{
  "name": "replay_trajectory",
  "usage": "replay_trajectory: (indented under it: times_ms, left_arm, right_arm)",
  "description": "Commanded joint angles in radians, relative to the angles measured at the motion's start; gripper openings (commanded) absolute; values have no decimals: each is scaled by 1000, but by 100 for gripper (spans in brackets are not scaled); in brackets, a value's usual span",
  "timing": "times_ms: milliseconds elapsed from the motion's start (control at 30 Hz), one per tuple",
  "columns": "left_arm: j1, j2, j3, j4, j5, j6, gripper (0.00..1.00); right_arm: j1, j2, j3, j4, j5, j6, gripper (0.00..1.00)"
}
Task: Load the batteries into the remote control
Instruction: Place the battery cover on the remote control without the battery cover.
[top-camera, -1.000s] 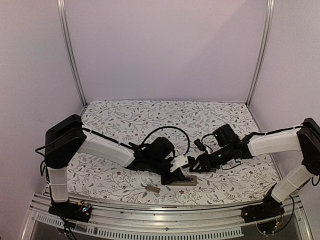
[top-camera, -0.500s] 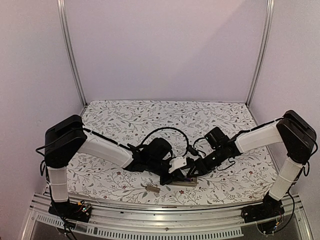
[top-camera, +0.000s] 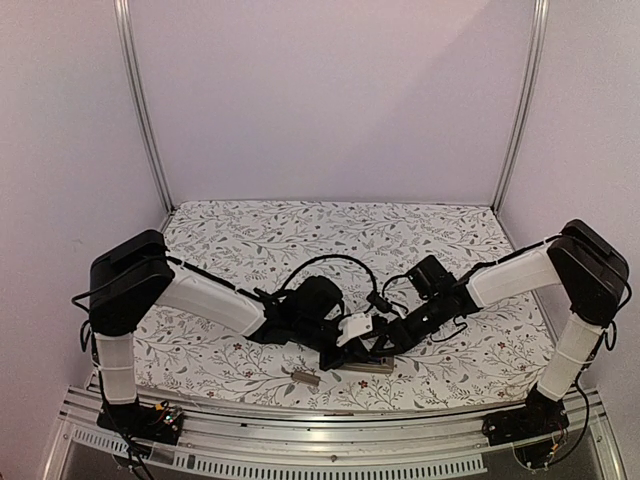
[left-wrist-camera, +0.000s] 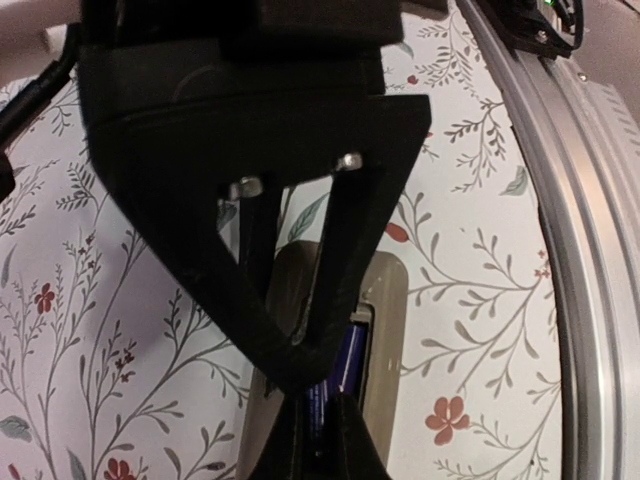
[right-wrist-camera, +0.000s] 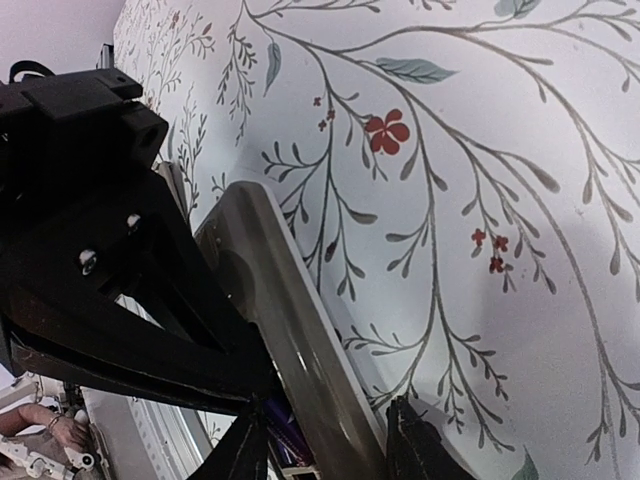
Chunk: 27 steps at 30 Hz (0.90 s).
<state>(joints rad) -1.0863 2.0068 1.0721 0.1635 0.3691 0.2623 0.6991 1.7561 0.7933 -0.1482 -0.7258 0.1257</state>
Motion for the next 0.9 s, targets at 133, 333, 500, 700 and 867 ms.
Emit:
replay_trajectory:
  times_ms: [133,333,500,700,867]
  left_arm:
    - [4,42,-37,-89,-2,-4,0]
    - [8,41,-48,-77,1,-10,0]
    - [10,37,-69,-59,-6,-52,0]
    - [10,37,-78,-43,-57,-100,0]
    - [6,35,-93,-41,-77,-124,0]
  right_arm:
    - [49,15,-22,0,61,-37,38]
    - [50,-90,-70,36,35,-36,42]
    - [51,-328,-187,254,148,76,46]
    - [51,-565,-438,565,452,530,45]
    - [94,-620,-420,362,519,907,45]
